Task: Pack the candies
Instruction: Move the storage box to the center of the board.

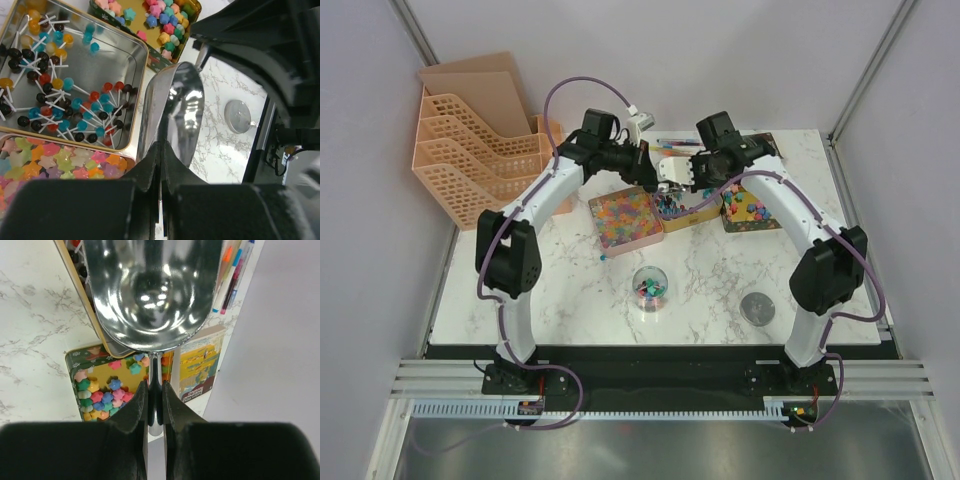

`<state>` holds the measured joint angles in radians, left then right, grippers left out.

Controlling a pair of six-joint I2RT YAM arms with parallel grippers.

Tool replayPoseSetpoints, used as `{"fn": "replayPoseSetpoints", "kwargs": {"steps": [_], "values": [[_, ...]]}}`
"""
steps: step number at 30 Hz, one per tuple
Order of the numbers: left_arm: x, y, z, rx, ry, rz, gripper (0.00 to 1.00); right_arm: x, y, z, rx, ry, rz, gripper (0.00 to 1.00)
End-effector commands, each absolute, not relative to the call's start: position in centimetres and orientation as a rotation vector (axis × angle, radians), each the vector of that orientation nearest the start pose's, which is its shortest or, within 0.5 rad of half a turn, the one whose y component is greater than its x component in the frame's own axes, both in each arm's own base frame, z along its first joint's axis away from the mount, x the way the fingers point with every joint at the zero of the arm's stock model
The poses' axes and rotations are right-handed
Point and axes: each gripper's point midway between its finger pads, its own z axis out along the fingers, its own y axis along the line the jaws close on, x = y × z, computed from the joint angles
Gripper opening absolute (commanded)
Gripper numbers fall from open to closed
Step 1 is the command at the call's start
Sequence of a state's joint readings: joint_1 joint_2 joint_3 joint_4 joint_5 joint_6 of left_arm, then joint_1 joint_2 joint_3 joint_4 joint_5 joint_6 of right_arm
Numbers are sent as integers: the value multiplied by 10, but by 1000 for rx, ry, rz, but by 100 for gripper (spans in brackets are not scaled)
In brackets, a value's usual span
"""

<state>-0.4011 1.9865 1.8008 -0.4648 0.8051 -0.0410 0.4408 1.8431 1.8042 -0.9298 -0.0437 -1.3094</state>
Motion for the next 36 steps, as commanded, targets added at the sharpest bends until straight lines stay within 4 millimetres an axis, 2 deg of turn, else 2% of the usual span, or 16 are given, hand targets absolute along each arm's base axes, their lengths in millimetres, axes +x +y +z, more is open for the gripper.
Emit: {"fn": "replayPoseSetpoints", "kwargs": {"steps": [1, 2, 9, 20, 23, 24, 25, 26, 27, 28, 29, 30, 31, 33, 34, 36], "values": [[428, -319, 221, 828, 2026, -1126, 2, 429, 187, 268, -1862, 1522, -216, 0], [429, -319, 218, 826, 2032, -1125, 2, 428, 188, 279, -1843, 1509, -212, 0], [431, -321, 208, 827, 2050, -1124, 2, 412, 193, 306, -1794, 1479, -147, 0], [441, -319, 203, 811, 2059, -1084, 2, 403, 203, 312, -1774, 1491, -51, 0], [449, -315, 213, 793, 2042, -1051, 2, 399, 204, 304, -1792, 1508, -30, 0], [462, -304, 226, 759, 2031, -972, 3, 397, 202, 295, -1819, 1526, -30, 0], [466, -300, 232, 751, 2017, -964, 9, 396, 201, 292, -1836, 1529, -27, 0], [477, -285, 247, 715, 2000, -855, 27, 396, 198, 279, -1862, 1554, -27, 0], [485, -273, 258, 687, 1983, -790, 36, 395, 196, 268, -1909, 1555, -31, 0], [496, -250, 268, 633, 1974, -721, 44, 394, 194, 261, -1937, 1559, -33, 0], [506, -228, 283, 598, 1945, -599, 57, 394, 194, 256, -1959, 1558, -33, 0], [510, -211, 288, 559, 1941, -546, 63, 393, 197, 249, -1994, 1557, -17, 0], [517, -184, 276, 499, 1975, -493, 66, 393, 200, 246, -2012, 1557, -12, 0], [522, -152, 266, 430, 2010, -397, 66, 391, 206, 240, -2063, 1578, 19, 0], [523, -132, 248, 385, 2059, -358, 65, 390, 209, 238, -2060, 1600, 37, 0], [522, -116, 229, 336, 2110, -322, 60, 390, 213, 228, -2086, 1656, 57, 0]]}}
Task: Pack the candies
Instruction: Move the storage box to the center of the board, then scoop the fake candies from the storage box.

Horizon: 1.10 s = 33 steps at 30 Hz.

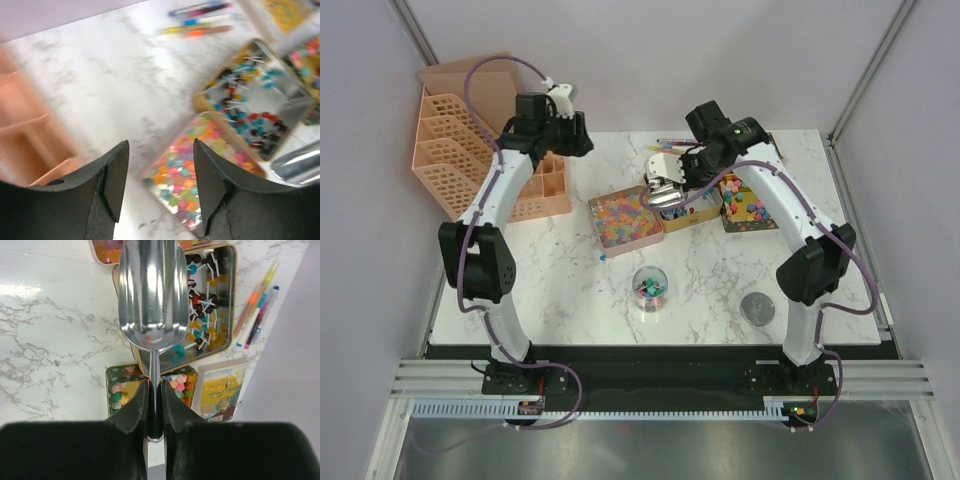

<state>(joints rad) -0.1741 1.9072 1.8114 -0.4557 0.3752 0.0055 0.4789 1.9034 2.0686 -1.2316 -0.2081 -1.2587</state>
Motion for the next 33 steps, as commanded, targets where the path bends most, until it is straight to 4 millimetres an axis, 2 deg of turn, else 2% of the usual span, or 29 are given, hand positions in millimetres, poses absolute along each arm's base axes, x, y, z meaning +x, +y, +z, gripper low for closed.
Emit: {"fn": "replayPoseSetpoints", "kwargs": {"steps": [1, 3, 11, 15, 19, 20, 21, 22, 24, 25, 29, 33], "values": [[518, -111, 213, 328, 2147, -322, 56, 389, 214, 223, -2096, 1699, 75, 0], [511, -110, 197, 333, 2176, -324, 54, 388, 217, 219, -2094, 1742, 91, 0], [498, -108, 166, 332, 2217, -325, 50, 377, 221, 201, -2139, 1843, 43, 0], [485, -107, 154, 345, 2249, -332, 45, 385, 225, 199, -2148, 1841, -21, 0], [460, -108, 145, 382, 2271, -356, 36, 405, 231, 201, -2167, 1769, -125, 0], [454, -108, 151, 389, 2259, -360, 33, 414, 236, 199, -2163, 1737, -146, 0], [442, -108, 139, 395, 2289, -373, 30, 421, 235, 200, -2194, 1687, -205, 0], [435, -110, 138, 407, 2291, -389, 24, 427, 236, 198, -2208, 1659, -234, 0], [417, -111, 130, 429, 2309, -397, 19, 445, 237, 200, -2230, 1575, -332, 0], [413, -110, 128, 447, 2310, -390, 11, 454, 242, 200, -2268, 1494, -374, 0], [385, -112, 110, 503, 2343, -423, 3, 473, 252, 202, -2330, 1327, -446, 0], [366, -117, 95, 542, 2389, -487, 2, 485, 263, 198, -2382, 1203, -480, 0]]}}
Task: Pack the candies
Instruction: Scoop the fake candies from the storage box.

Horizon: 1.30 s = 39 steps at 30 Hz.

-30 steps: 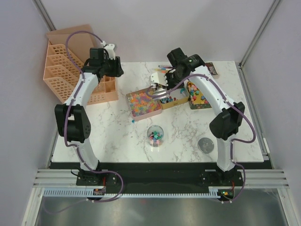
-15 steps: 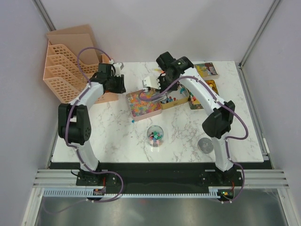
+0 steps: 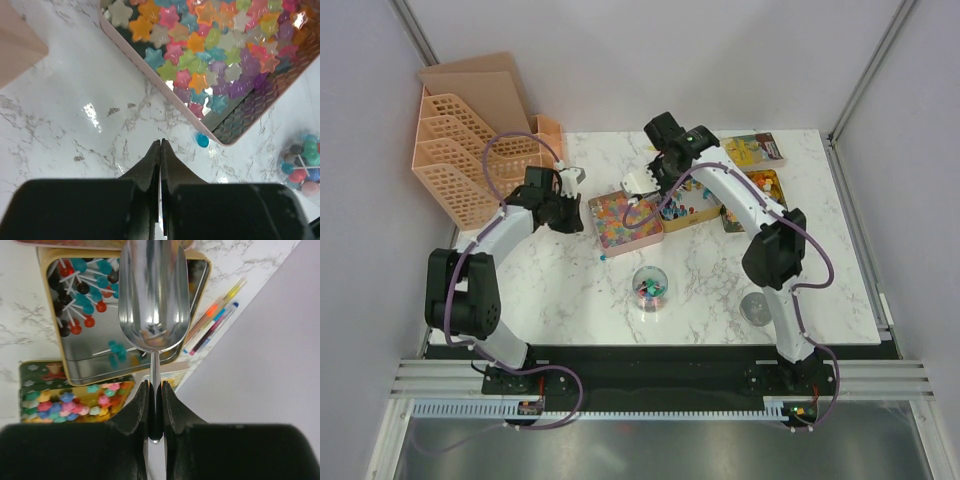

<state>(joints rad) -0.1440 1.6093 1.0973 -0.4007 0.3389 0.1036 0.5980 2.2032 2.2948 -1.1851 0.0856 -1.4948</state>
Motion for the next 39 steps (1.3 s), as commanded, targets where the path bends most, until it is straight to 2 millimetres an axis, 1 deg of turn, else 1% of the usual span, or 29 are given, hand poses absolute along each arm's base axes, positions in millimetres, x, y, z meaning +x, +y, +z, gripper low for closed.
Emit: {"fn": "replayPoseSetpoints", "kwargs": {"steps": [1, 3, 4, 7, 10, 13, 14, 15, 17, 18, 20, 21, 22, 23, 24, 25, 26, 27, 28, 33, 36, 39], "values": [[361, -119, 89, 543, 2408, -504, 2, 488, 267, 195, -2390, 1184, -479, 0], [356, -119, 81, 540, 2439, -522, 2, 492, 273, 194, -2411, 1127, -497, 0], [355, -120, 77, 541, 2451, -527, 2, 495, 276, 190, -2424, 1108, -501, 0], [355, -121, 75, 543, 2457, -544, 2, 501, 282, 183, -2458, 1043, -532, 0], [354, -123, 76, 534, 2457, -557, 2, 510, 287, 180, -2478, 974, -582, 0], [352, -125, 77, 523, 2458, -573, 2, 520, 288, 179, -2500, 914, -659, 0], [352, -125, 77, 523, 2458, -573, 2, 522, 287, 181, -2508, 899, -676, 0], [352, -125, 77, 518, 2458, -575, 2, 521, 286, 175, -2531, 886, -683, 0], [351, -125, 76, 517, 2460, -582, 2, 525, 288, 175, -2540, 841, -725, 0], [351, -126, 78, 514, 2456, -584, 2, 525, 285, 168, -2568, 839, -752, 0], [351, -127, 79, 513, 2452, -590, 2, 528, 286, 169, -2577, 797, -805, 0], [351, -127, 81, 513, 2443, -595, 2, 526, 283, 161, -2605, 788, -823, 0], [350, -128, 82, 515, 2441, -599, 2, 529, 285, 164, -2598, 748, -858, 0], [349, -128, 82, 515, 2441, -599, 2, 528, 288, 163, -2597, 731, -877, 0], [350, -128, 83, 516, 2437, -602, 2, 526, 286, 154, -2620, 722, -878, 0], [349, -129, 84, 515, 2433, -603, 2, 525, 287, 159, -2612, 714, -903, 0], [349, -129, 84, 518, 2429, -604, 2, 522, 289, 157, -2624, 696, -903, 0], [348, -129, 84, 517, 2427, -606, 2, 517, 288, 150, -2651, 682, -888, 0], [349, -129, 86, 518, 2420, -605, 2, 514, 287, 155, -2655, 664, -893, 0], [343, -129, 82, 505, 2420, -612, 2, 495, 279, 147, -2732, 578, -871, 0], [339, -129, 80, 487, 2415, -607, 2, 488, 279, 145, -2744, 559, -861, 0], [339, -129, 82, 484, 2403, -603, 2, 487, 283, 144, -2738, 565, -856, 0]]}}
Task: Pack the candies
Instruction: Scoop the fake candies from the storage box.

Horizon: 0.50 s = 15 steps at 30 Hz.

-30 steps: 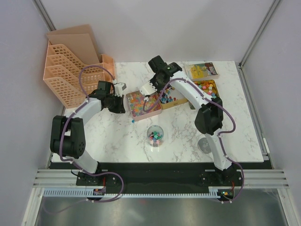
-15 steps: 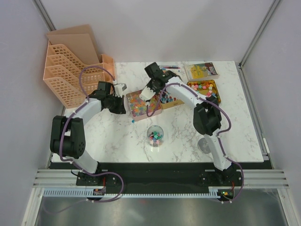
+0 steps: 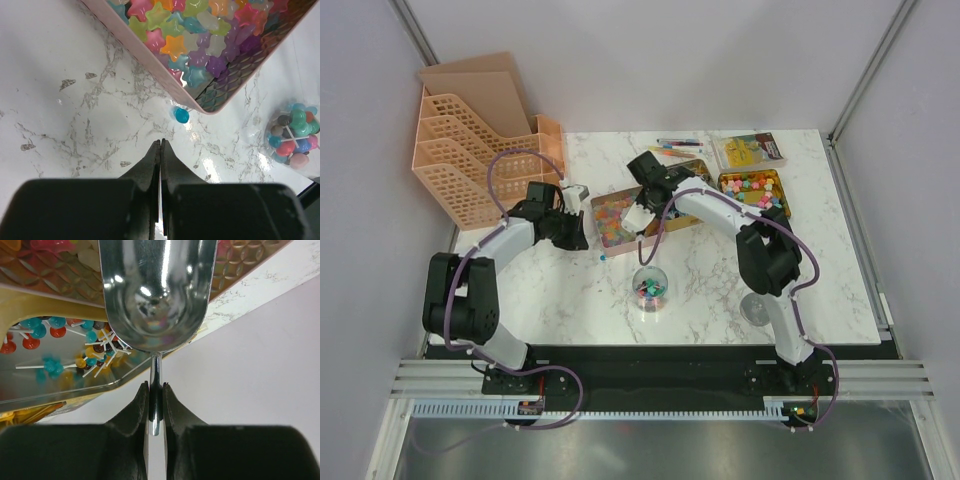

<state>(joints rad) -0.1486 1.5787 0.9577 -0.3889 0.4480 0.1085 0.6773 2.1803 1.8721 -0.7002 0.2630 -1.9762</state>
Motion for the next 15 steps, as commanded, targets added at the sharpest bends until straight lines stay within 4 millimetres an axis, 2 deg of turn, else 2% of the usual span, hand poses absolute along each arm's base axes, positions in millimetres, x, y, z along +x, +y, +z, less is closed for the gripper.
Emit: {"fn": "replayPoseSetpoints", "kwargs": {"steps": [1, 7, 8, 9, 15], "values": [[338, -128, 82, 485, 2403, -599, 2, 485, 287, 143, -2737, 560, -852, 0], [338, -128, 88, 488, 2385, -588, 2, 485, 307, 137, -2723, 579, -853, 0], [338, -128, 88, 486, 2385, -590, 2, 488, 311, 143, -2705, 590, -859, 0], [338, -128, 89, 488, 2382, -591, 2, 486, 310, 129, -2748, 602, -837, 0], [337, -122, 91, 475, 2381, -540, 5, 484, 316, 108, -2774, 615, -802, 0]]}}
